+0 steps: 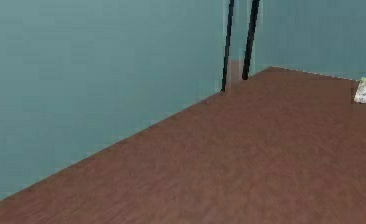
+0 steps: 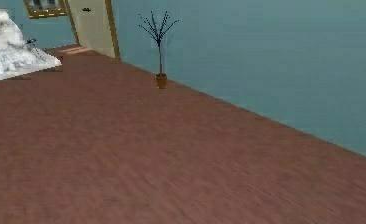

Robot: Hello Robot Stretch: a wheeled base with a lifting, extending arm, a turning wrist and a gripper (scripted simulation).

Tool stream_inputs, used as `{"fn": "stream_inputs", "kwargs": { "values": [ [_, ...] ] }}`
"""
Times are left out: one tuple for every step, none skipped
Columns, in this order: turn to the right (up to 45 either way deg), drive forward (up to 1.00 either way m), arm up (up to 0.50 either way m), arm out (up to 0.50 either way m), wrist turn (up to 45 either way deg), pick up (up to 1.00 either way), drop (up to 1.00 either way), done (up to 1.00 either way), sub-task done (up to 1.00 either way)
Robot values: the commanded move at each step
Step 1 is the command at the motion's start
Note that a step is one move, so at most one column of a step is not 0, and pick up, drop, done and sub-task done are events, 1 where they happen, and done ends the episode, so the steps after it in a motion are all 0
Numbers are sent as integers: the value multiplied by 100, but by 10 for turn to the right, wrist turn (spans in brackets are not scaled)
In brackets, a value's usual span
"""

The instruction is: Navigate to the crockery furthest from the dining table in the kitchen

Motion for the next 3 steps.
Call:
{"fn": "stream_inputs", "kwargs": {
  "values": [
    [120, 0, 0, 0, 0, 0, 0, 0, 0],
    [-450, 0, 0, 0, 0, 0, 0, 0, 0],
    [-450, 0, 0, 0, 0, 0, 0, 0, 0]
  ]
}}
